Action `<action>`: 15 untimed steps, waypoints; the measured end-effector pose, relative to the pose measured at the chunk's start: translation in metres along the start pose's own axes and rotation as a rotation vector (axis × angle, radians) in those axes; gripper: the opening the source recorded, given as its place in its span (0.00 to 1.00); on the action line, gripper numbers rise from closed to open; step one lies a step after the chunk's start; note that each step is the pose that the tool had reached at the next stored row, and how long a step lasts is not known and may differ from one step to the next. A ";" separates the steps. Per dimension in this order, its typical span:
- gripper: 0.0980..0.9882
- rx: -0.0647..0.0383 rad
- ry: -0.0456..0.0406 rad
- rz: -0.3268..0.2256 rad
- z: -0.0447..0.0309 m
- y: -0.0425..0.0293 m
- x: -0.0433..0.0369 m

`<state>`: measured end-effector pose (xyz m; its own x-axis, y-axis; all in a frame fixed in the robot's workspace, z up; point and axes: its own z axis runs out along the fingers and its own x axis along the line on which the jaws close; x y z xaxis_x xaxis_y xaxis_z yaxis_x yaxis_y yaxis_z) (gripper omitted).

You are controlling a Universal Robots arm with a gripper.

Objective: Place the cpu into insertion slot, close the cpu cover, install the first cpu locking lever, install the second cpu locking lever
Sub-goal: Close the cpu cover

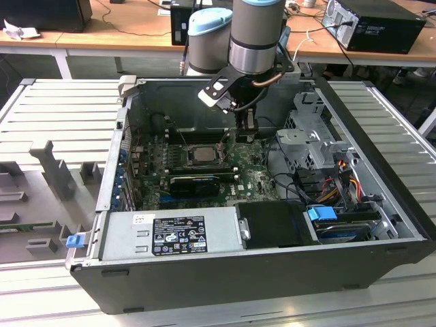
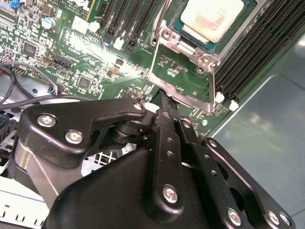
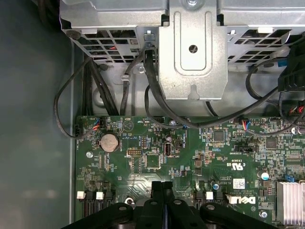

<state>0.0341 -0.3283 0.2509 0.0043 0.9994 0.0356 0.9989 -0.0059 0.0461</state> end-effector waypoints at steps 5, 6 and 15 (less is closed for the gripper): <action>0.01 0.000 0.0001 0.000 0.0000 -0.0010 0.0000; 0.01 0.000 0.0001 0.000 0.0000 -0.0012 0.0000; 0.01 0.000 0.0001 0.000 -0.0001 -0.0029 0.0000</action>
<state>0.0312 -0.3283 0.2509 0.0042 0.9994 0.0357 0.9989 -0.0058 0.0461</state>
